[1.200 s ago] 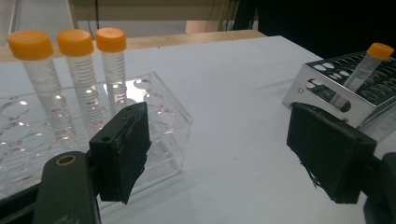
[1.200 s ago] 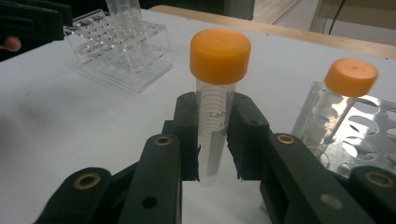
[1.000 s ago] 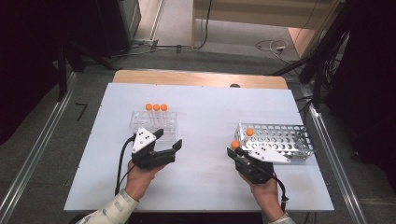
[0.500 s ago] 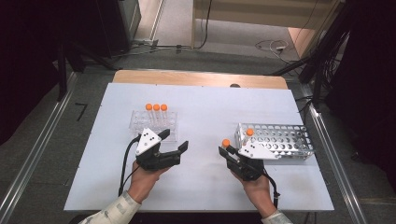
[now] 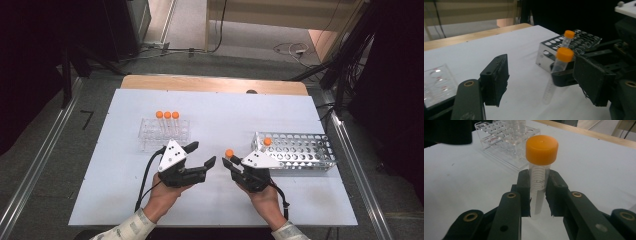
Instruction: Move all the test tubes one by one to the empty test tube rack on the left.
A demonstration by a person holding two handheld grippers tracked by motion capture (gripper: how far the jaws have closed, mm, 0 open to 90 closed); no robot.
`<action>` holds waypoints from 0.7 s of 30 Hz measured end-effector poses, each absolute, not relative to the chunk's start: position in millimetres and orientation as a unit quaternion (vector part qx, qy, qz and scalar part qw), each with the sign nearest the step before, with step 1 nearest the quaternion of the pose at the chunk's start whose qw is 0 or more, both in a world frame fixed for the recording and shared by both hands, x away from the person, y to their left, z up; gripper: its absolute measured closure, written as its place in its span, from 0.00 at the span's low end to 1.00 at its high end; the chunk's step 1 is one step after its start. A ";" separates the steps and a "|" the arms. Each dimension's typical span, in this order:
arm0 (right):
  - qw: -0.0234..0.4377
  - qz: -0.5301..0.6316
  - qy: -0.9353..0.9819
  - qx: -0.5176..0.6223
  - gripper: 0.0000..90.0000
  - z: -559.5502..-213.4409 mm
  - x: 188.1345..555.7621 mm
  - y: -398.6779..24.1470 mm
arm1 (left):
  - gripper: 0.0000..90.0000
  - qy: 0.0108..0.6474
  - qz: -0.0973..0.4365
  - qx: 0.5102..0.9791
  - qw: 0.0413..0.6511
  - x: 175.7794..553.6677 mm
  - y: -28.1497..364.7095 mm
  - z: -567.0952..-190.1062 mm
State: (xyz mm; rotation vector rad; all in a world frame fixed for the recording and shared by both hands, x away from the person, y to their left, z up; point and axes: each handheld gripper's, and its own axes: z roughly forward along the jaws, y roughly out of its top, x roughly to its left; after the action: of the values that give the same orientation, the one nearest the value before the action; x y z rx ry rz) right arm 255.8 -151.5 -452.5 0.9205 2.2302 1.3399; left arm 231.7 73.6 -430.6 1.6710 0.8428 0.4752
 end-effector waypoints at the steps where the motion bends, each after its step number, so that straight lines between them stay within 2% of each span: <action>1: 0.188 0.476 0.795 0.325 0.80 -452.6 255.4 -148.8 | 0.33 0.355 0.199 0.716 0.567 231.4 71.1 -430.9; 16: 0.175 0.481 0.806 0.297 0.80 -452.7 245.9 -128.6 | 0.64 0.335 0.183 0.732 0.564 234.0 58.6 -436.0; 21: 0.175 0.483 0.806 0.295 0.80 -452.2 245.6 -128.5 | 0.70 0.333 0.181 0.735 0.563 234.7 58.4 -437.2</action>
State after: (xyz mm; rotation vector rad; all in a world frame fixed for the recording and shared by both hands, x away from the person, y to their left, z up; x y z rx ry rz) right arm 245.6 -128.5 -452.2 0.8358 2.2820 1.3684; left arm 234.7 58.4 -437.2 1.7298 0.7830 0.4268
